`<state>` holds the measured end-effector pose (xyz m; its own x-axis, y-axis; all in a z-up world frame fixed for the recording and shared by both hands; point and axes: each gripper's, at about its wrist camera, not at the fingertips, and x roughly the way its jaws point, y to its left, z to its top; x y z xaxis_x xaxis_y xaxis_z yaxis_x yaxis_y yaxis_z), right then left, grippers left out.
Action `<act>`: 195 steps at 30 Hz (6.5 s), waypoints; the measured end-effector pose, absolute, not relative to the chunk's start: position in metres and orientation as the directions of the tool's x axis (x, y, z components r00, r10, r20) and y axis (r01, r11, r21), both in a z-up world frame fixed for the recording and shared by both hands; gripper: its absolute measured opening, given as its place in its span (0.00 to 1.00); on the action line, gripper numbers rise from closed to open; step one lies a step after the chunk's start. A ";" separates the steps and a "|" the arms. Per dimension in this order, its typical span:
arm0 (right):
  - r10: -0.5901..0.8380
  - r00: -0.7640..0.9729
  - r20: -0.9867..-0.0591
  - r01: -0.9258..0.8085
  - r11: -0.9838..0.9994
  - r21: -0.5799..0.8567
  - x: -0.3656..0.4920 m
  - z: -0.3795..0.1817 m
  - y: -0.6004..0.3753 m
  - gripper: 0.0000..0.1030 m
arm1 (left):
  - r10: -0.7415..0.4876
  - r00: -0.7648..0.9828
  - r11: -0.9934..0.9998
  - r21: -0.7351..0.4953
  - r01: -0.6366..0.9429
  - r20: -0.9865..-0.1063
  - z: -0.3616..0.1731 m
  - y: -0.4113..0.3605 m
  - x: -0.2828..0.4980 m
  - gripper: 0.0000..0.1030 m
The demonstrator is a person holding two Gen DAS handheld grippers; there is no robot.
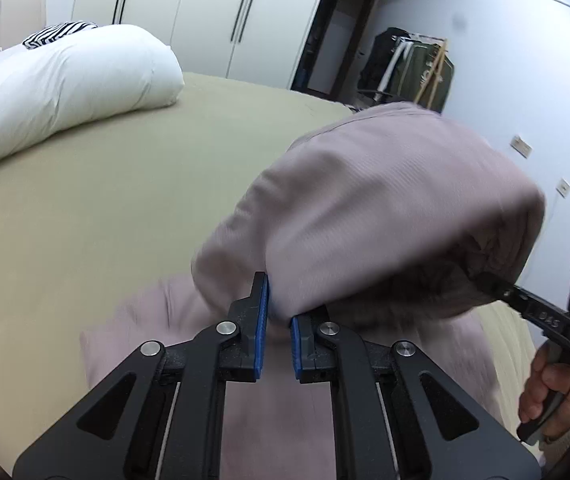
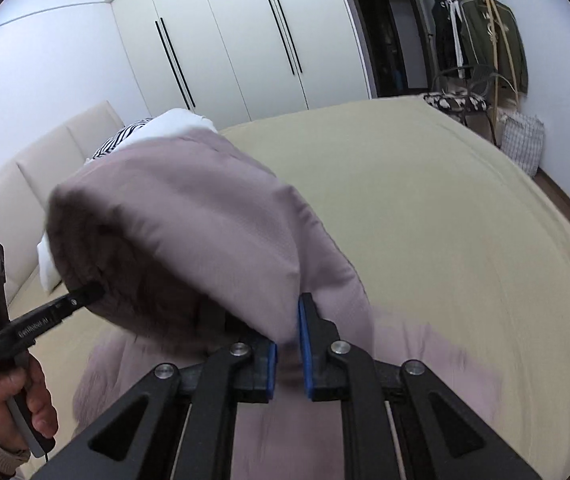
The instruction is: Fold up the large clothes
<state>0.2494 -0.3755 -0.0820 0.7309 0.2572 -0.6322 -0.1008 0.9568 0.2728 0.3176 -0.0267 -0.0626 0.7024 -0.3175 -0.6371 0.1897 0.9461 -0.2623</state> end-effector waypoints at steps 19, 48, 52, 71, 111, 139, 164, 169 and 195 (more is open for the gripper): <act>0.220 0.734 -0.643 -0.112 0.972 0.205 0.213 -0.047 -0.340 0.45 | -0.376 0.682 0.926 -0.242 0.288 -0.627 -0.016 -0.082 0.260 0.08; 0.081 0.662 -0.745 -0.114 0.993 0.006 0.289 -0.145 -0.293 0.36 | -0.319 0.518 0.946 -0.238 0.218 -0.793 -0.133 -0.115 0.359 0.08; 0.061 0.645 -0.762 -0.122 0.992 -0.023 0.288 -0.142 -0.288 0.37 | -0.320 0.500 0.947 -0.251 0.203 -0.805 -0.134 -0.117 0.369 0.08; 0.146 0.670 -0.728 -0.151 0.987 0.059 0.285 -0.098 -0.245 0.36 | -0.268 0.618 0.960 -0.259 0.108 -0.739 -0.111 -0.078 0.325 0.08; 0.311 0.543 -0.780 0.162 0.873 0.460 -0.139 -0.123 -0.410 0.90 | -0.411 0.284 0.890 -0.449 -0.084 -0.866 -0.146 0.107 -0.161 0.75; 0.477 0.398 -0.784 0.154 0.808 0.569 -0.174 -0.163 -0.387 0.09 | -0.457 0.142 0.889 -0.457 0.036 -0.878 -0.165 0.055 -0.160 0.07; 0.544 0.726 -0.421 -0.111 0.697 0.709 -0.090 0.000 -0.405 0.08 | -0.714 0.510 0.573 -0.819 0.035 -0.479 0.026 0.125 -0.075 0.03; 0.473 0.786 -0.397 -0.104 0.735 0.670 0.003 0.031 -0.412 0.08 | -0.673 0.602 0.590 -0.802 0.088 -0.429 0.068 0.126 0.020 0.03; 0.271 0.786 -0.555 0.166 0.772 0.613 0.221 -0.046 -0.435 0.77 | -0.411 0.679 0.780 -0.620 -0.084 -0.609 0.017 0.116 0.239 0.08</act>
